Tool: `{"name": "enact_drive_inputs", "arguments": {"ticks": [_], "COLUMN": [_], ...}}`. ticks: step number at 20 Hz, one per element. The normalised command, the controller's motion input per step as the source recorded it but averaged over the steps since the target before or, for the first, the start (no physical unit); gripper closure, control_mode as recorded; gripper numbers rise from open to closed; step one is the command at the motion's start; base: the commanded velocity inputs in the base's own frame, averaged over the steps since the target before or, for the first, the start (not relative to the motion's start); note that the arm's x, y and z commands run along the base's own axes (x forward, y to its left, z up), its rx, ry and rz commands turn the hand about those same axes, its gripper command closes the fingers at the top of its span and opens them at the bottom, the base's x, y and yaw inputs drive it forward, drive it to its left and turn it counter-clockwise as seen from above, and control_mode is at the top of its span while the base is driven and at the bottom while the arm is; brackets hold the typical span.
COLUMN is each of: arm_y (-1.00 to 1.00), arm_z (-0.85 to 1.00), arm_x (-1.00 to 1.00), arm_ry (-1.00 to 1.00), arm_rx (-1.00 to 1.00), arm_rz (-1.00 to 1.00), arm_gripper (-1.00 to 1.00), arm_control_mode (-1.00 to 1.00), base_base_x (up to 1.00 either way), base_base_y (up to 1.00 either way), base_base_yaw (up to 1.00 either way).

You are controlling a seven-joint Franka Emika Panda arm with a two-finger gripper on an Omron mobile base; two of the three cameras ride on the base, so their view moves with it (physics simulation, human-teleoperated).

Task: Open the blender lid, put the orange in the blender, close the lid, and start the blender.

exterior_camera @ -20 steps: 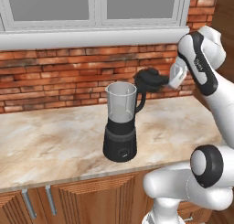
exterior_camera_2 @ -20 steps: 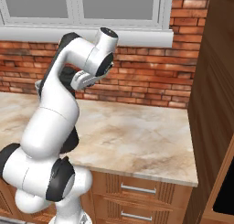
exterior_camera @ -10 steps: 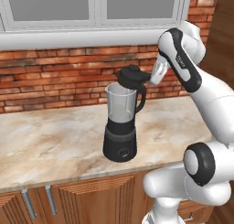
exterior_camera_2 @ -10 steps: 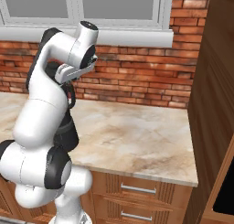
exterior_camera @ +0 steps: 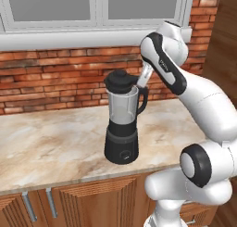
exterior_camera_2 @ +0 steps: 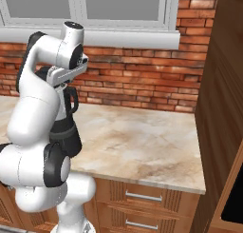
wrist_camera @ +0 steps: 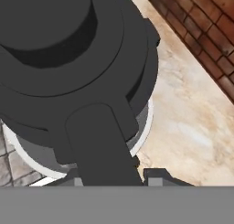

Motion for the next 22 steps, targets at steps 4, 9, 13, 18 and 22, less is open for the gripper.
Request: {"name": "enact_drive_inputs", "arguments": {"ticks": [4,9,13,18,22], "arm_y": [0.01,-0.12,-0.06,-0.01,-0.08], "arm_z": [-0.01,0.00,0.00,-0.01,-0.01], "arm_x": [0.30,0.21,0.17,0.01,-0.22], "arm_ry": [0.00,0.00,0.00,0.00,0.00], "arm_rx": [-0.04,-0.03,-0.01,0.00,0.00], "arm_rz": [0.00,0.00,0.00,0.01,0.05], "arm_gripper": [1.00,1.00,1.00,1.00,1.00], "arm_control_mode": [-1.00,-1.00,-1.00,-1.00,-1.00], "base_base_x": [0.00,0.00,0.00,0.00,0.00], "base_base_y": [0.00,0.00,0.00,0.00,0.00], "base_base_yaw": [0.00,0.00,0.00,0.00,0.00]}}
